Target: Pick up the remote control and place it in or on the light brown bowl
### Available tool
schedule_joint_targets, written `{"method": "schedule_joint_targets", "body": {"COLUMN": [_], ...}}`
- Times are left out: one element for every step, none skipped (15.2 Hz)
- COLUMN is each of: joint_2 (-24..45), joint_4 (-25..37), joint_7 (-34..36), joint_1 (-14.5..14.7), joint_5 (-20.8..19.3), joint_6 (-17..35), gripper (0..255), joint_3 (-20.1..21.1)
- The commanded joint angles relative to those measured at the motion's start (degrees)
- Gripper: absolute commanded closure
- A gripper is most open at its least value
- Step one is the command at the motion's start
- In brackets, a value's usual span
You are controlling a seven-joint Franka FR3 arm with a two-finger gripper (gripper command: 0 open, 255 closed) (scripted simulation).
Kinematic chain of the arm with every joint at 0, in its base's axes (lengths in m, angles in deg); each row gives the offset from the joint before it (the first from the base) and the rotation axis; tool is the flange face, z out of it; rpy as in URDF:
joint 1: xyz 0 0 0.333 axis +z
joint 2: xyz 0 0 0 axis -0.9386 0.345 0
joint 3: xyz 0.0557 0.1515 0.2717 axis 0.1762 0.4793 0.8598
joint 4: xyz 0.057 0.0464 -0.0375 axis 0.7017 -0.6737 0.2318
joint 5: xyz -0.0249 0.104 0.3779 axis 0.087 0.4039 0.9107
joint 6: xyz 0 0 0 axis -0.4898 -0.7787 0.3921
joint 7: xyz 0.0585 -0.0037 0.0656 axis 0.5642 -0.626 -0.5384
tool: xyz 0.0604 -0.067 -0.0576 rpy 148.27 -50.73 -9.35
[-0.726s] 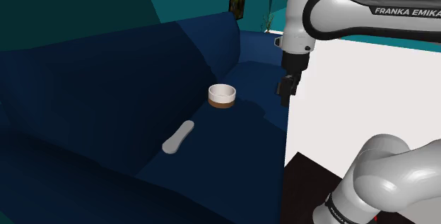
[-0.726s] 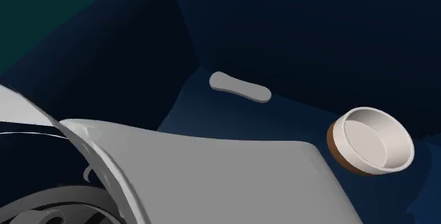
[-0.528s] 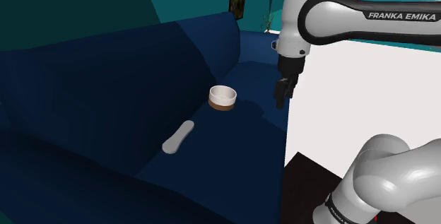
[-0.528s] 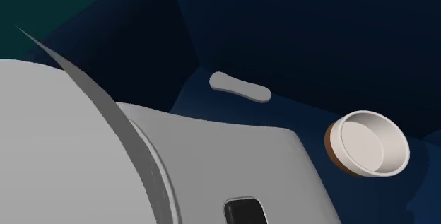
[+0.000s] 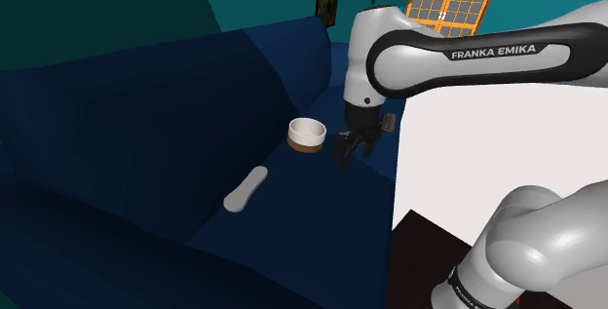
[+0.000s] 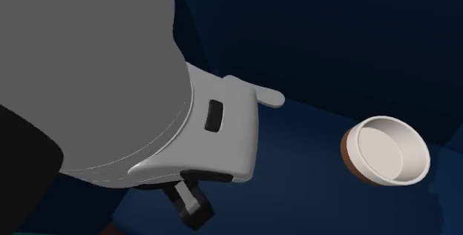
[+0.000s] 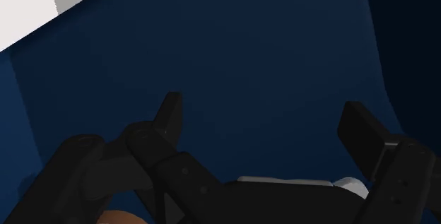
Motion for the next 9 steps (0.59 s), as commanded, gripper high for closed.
{"method": "schedule_joint_targets", "body": {"joint_2": [2.7, 4.3, 6.0, 7.8, 9.7, 11.7, 13.7, 15.7, 17.9], "joint_4": [0.2, 0.5, 0.8, 1.3, 1.8, 2.5, 3.2, 4.0, 4.9], "joint_7": [4.7, 7.1, 9.4, 11.8, 14.2, 16.6, 19.0, 21.5, 24.1], "joint_1": [-0.6, -0.9, -1.2, -1.6, -2.0, -2.4, -2.8, -3.3, -3.7], "joint_5": [1.1, 1.6, 1.9, 2.1, 2.2, 2.2, 2.0, 1.7, 1.2], "joint_6": [3.4, 5.2, 7.1, 8.9, 10.6, 12.4, 14.1, 15.8, 17.4], "gripper": [0, 0, 0, 0, 0, 0, 0, 0, 0], "joint_3": [2.0, 3.1, 4.2, 5.3, 6.3, 7.3, 8.3, 9.3, 10.1]}}
